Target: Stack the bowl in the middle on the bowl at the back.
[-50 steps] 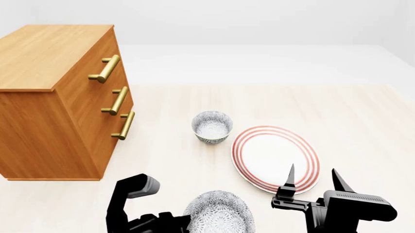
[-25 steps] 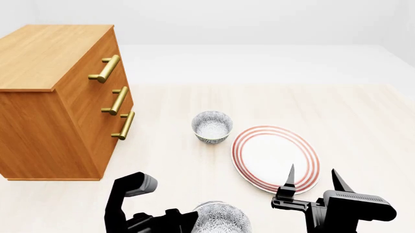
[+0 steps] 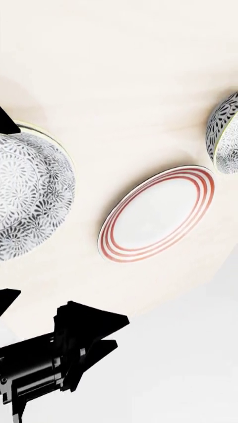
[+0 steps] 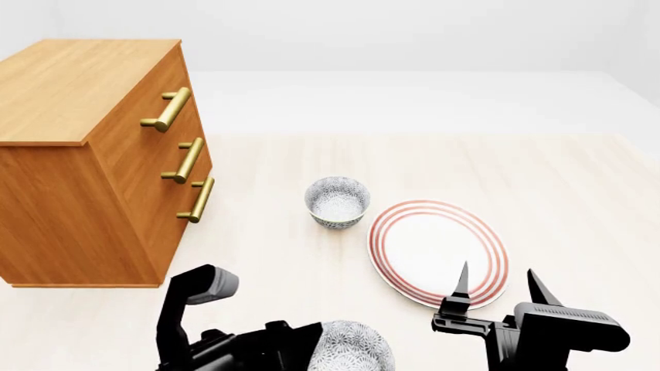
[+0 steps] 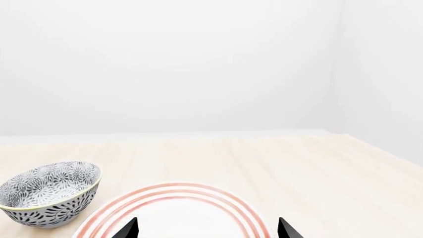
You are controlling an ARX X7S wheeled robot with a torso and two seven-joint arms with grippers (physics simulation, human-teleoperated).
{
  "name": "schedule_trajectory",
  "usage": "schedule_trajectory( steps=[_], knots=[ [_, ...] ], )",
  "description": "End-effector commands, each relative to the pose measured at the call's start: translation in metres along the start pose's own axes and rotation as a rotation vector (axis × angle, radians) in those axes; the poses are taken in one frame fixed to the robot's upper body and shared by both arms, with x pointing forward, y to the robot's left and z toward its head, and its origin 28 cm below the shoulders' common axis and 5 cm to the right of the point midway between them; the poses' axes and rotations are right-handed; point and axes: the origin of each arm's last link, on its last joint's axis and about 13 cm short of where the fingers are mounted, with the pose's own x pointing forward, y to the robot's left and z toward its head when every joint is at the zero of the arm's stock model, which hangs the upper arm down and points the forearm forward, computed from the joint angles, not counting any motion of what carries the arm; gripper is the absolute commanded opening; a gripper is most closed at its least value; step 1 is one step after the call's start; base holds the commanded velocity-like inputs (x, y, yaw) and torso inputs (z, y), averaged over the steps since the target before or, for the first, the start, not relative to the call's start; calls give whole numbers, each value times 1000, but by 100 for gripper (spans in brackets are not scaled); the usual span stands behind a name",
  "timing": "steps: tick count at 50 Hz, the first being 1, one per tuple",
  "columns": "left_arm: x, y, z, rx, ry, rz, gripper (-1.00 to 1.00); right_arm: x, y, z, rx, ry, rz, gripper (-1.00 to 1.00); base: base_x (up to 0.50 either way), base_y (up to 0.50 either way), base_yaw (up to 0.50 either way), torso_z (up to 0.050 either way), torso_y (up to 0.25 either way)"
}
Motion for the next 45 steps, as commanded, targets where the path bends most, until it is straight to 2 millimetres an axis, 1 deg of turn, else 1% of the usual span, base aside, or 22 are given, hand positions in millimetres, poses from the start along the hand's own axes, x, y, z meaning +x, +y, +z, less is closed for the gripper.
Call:
schedule_trajectory(
  steps=[1, 8, 11, 16, 20, 27, 31, 36, 41, 45],
  knots=[
    [-18, -9, 14, 12, -104, -78, 100, -1, 0, 1, 0, -3, 0, 100, 0, 0, 0, 0, 0],
    [-31, -13, 22, 61, -230, -159, 100, -3, 0, 4, -4, -10, -4, 100, 0, 0, 0, 0, 0],
    [-33, -10, 27, 86, -371, -200, 100, -4, 0, 6, -3, -16, -5, 100, 0, 0, 0, 0, 0],
    [-29, -2, 29, 153, -551, -160, 100, -7, -1, 11, -1, -34, -8, 100, 0, 0, 0, 0, 0],
    [-30, 0, 26, 213, -662, -128, 100, -10, -1, 14, -9, -46, -16, 100, 0, 0, 0, 0, 0],
    [-47, -7, 12, 390, -997, -53, 100, -19, -2, 27, -25, -90, -36, 100, 0, 0, 0, 0, 0],
    [-51, -7, 5, 490, -1181, 78, 100, -28, 0, 40, -62, -140, -45, 100, 0, 0, 0, 0, 0],
    [-56, -6, -2, 542, -1321, 176, 100, -43, 2, 59, -74, -217, -31, 100, 0, 0, 0, 0, 0],
    [-64, -7, -11, 591, -1482, 259, 100, -57, 4, 70, -106, -281, -37, 100, 0, 0, 0, 0, 0],
    [-69, -8, -18, 594, -1543, 276, 100, -67, 6, 77, -149, -347, -55, 100, 0, 0, 0, 0, 0]
  ],
)
